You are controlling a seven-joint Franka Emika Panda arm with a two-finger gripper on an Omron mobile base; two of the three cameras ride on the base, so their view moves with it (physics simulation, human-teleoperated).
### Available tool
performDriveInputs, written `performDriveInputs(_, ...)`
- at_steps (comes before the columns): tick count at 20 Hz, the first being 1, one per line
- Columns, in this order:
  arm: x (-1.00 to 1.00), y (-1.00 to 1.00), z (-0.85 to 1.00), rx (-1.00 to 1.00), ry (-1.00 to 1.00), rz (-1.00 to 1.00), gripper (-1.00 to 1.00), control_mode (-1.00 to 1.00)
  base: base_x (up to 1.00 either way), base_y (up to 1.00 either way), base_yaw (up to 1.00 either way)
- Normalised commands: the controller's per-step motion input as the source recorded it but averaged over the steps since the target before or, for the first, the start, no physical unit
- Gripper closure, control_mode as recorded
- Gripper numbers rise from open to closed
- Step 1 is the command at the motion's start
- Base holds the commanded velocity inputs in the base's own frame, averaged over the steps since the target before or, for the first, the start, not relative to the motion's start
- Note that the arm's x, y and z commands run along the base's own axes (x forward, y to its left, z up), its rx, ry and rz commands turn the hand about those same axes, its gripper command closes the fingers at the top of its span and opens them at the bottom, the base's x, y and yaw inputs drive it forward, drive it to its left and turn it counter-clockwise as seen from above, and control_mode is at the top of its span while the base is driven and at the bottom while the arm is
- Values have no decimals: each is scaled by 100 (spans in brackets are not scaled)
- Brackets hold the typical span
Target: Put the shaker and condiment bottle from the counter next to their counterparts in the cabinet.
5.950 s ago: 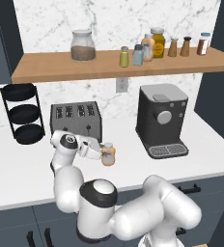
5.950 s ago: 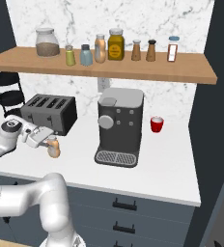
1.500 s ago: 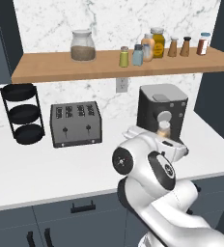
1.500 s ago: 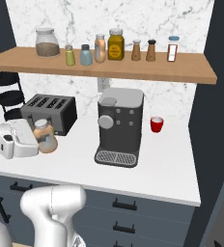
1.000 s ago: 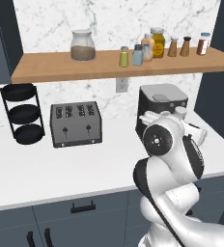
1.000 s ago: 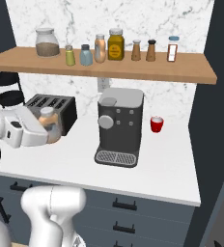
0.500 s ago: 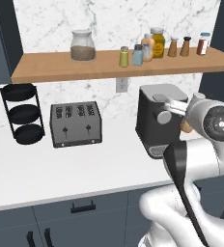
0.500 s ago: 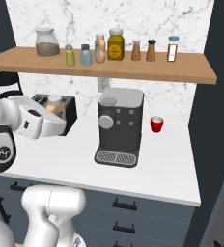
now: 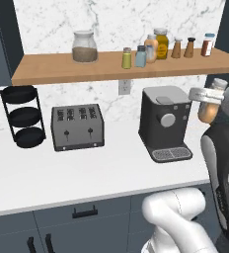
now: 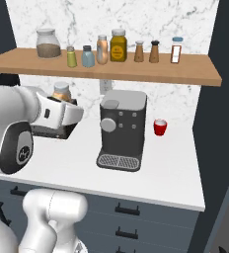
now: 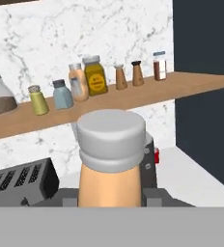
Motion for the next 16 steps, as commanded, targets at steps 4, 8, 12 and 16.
performDriveInputs(4, -2, -15, 36, 0, 0, 27, 100, -100, 0, 0, 0)
performDriveInputs(8, -4, -12, 34, 0, 0, 28, 100, -100, 0, 0, 0)
performDriveInputs(12, -10, -17, 24, -3, 0, 31, 100, -100, 0, 0, 0)
performDriveInputs(16, -5, -17, 18, -7, 0, 33, 100, -100, 0, 0, 0)
